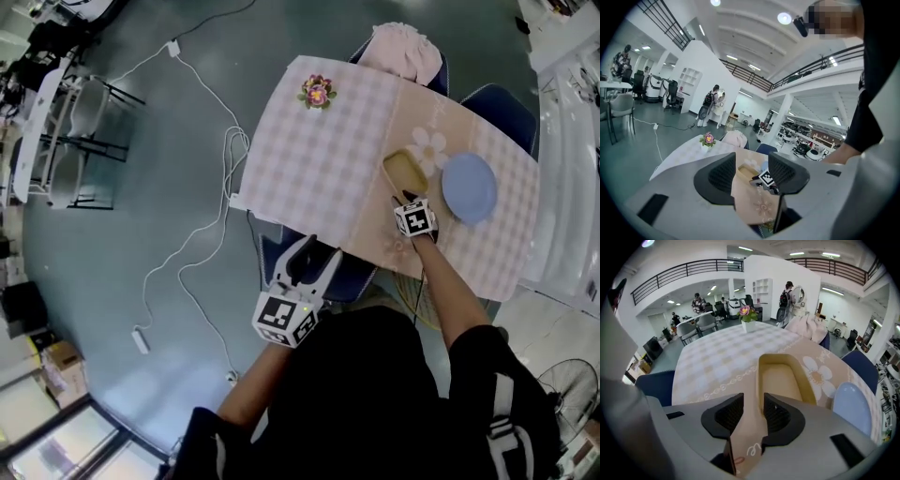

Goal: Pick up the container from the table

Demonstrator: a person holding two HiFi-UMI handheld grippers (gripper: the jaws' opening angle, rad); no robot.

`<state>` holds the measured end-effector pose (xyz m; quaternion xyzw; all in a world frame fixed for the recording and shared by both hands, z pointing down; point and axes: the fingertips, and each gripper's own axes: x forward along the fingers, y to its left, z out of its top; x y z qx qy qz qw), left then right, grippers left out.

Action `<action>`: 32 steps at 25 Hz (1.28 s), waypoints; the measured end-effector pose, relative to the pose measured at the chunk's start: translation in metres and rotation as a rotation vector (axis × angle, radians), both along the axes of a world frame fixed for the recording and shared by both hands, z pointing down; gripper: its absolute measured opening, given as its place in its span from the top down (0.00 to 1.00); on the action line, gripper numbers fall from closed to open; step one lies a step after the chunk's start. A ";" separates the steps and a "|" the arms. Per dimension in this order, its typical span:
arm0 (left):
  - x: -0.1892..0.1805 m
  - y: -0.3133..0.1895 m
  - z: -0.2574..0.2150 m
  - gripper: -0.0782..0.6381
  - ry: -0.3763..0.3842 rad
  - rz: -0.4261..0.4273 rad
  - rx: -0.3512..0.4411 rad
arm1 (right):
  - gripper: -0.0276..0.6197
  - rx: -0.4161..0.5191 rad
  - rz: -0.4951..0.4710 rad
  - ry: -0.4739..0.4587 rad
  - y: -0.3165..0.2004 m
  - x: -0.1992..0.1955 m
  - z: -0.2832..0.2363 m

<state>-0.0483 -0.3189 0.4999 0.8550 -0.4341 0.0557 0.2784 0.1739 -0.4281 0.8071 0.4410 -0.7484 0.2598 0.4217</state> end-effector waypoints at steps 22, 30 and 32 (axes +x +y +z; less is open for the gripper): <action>-0.017 0.011 -0.014 0.61 0.068 -0.035 0.018 | 0.94 0.126 0.079 -0.063 0.031 -0.018 -0.074; -0.036 0.047 -0.039 0.61 0.049 -0.012 0.136 | 0.94 0.357 0.092 -0.211 0.097 -0.062 -0.200; -0.041 0.061 -0.045 0.61 0.053 -0.013 0.161 | 0.94 0.408 0.091 -0.237 0.122 -0.074 -0.230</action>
